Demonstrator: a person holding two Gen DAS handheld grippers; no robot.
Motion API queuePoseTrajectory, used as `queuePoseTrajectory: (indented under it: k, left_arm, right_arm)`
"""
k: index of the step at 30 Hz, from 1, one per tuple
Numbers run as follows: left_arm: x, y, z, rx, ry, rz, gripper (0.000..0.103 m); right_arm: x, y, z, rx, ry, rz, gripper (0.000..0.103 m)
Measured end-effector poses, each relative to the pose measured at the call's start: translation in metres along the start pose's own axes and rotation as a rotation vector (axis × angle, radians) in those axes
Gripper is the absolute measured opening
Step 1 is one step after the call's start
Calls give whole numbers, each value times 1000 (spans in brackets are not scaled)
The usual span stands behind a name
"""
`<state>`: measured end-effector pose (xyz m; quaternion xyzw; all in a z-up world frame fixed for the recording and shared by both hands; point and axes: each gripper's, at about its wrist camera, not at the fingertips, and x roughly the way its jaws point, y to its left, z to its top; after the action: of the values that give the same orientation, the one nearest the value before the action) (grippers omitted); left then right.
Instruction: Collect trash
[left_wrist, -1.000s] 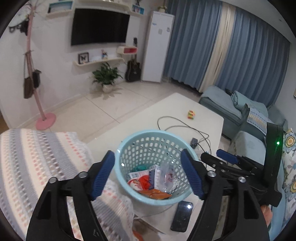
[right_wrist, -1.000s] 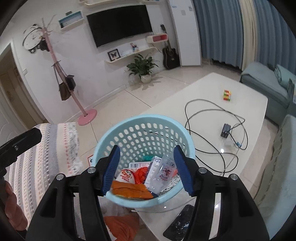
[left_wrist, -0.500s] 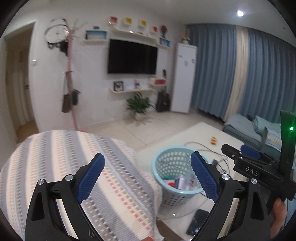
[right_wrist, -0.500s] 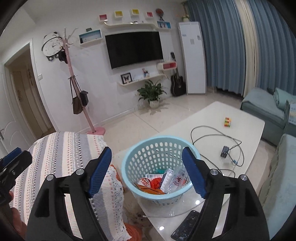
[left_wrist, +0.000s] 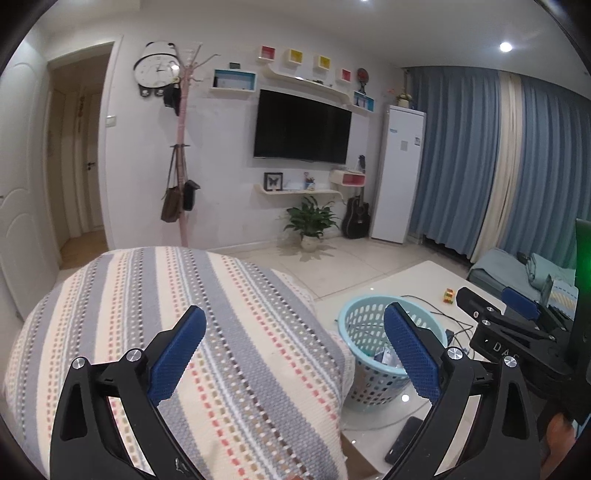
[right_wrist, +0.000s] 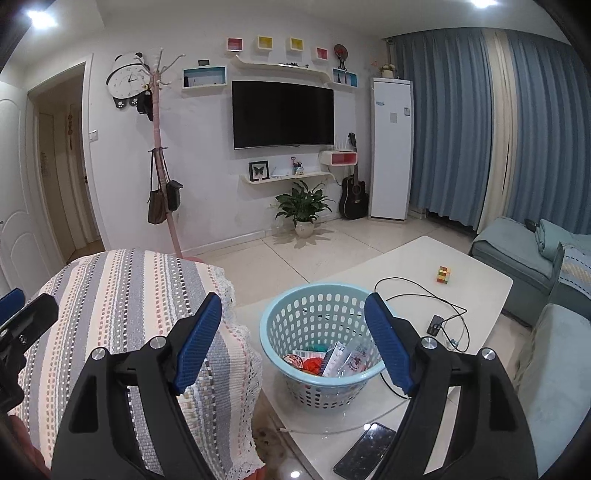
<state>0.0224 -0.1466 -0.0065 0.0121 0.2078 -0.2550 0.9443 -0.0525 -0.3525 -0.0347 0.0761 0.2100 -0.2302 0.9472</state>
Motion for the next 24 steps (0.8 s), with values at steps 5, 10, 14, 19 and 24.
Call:
queuePoseTrajectory:
  k: [5,10,14,19,24]
  left_arm:
    - [-7,6,-3,-3,-6,35,95]
    - [-11,10,-7,-2,-3,50,95]
    - [-12,11,-11,1,3,56,95]
    - [-14,16,-12,-6,3,60,95]
    - [-13,14,-13,-10,8,52,95]
  right_arm:
    - [4,5,-3,-6,19,-50,76]
    - [5,9,-9,1,12,-38,80]
    - [3,10,-13,16,0,-15,83]
    - [2,15,-15,15,-5,-13,83]
    - [1,11,-16,12,-11,-22,84]
